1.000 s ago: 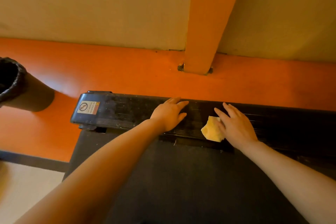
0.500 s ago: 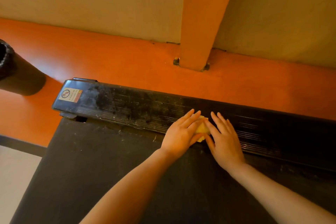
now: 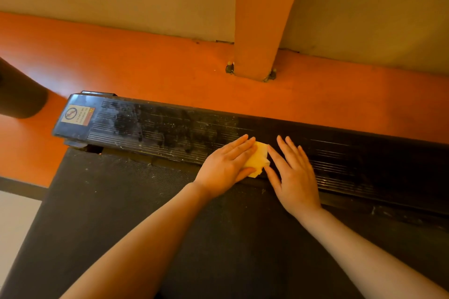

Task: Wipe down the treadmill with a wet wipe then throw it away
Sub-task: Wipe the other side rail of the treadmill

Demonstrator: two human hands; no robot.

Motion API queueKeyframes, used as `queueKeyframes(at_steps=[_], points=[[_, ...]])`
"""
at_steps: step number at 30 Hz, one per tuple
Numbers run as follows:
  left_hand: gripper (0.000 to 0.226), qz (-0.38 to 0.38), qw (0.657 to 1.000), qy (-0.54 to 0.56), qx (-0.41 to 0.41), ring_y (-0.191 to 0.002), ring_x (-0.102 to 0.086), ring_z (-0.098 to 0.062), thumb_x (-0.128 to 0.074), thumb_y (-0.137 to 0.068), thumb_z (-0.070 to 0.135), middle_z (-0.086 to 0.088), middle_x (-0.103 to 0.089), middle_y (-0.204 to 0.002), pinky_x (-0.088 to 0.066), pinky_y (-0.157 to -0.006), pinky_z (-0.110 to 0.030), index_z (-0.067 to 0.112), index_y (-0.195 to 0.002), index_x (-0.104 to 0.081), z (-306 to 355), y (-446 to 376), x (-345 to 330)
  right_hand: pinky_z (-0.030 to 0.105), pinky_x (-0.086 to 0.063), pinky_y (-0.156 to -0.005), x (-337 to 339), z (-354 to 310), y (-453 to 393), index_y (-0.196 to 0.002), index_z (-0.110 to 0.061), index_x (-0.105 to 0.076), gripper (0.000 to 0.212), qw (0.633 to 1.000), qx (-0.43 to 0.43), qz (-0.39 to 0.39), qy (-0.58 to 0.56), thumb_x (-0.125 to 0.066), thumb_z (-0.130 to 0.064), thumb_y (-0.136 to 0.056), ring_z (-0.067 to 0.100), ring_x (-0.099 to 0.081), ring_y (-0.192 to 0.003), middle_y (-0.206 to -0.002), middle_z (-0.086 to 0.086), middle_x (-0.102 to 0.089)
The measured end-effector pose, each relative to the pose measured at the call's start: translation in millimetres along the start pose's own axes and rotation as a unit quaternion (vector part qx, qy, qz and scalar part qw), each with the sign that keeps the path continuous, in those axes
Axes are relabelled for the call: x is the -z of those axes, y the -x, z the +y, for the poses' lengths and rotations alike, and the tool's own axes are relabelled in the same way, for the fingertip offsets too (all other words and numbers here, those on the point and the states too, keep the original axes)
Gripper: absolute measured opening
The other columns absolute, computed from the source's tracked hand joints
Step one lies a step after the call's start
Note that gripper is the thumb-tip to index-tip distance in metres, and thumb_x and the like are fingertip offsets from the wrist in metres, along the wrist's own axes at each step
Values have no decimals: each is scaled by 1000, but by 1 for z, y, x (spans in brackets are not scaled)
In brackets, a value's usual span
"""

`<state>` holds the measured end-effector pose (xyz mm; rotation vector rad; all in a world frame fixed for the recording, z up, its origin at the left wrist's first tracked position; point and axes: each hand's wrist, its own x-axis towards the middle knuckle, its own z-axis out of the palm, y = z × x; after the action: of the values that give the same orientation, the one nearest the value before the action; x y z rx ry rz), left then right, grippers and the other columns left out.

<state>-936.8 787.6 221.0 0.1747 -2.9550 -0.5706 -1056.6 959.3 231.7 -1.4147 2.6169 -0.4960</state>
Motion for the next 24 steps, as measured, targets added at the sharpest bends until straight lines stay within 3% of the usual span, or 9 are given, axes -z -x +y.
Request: queueKeyframes(at_steps=[9,16,20,24], points=[[57,53,991,-9,120,-142,-33,-26,-41,-97,45,-9,-43,-150,-39,-106,-43,8,-139,-50,-20,31,11,44,-20,-114,-1,-15,-18,-139,-14,-52,45,999,5,-15,34,-50,-33,-98,30,-30,-144,-151,14,-40],[46,59,997,6,52,-145,-28,-24,-39,-102,30,-9,-39,-152,-24,-119,-38,12,-145,-44,-18,33,4,43,-20,-115,-9,-26,-46,-140,-12,-51,42,999,-5,-5,31,-50,-23,-99,32,-31,-143,-151,16,-40],[43,37,999,1,2,-141,-36,-27,-41,-102,29,-10,-44,-149,-33,-115,-42,12,-140,-51,-26,26,6,43,-21,-114,-11,-26,-44,-139,-12,-52,43,999,-3,8,31,-44,-27,-99,32,-33,-142,-150,16,-42],[46,28,999,-1,25,-138,-41,-26,-41,-100,33,-10,-48,-146,-37,-112,-41,10,-138,-54,-31,9,8,42,-19,-115,-12,-25,-44,-140,-13,-50,42,999,-1,8,32,-46,-27,-100,30,-32,-143,-151,15,-40]])
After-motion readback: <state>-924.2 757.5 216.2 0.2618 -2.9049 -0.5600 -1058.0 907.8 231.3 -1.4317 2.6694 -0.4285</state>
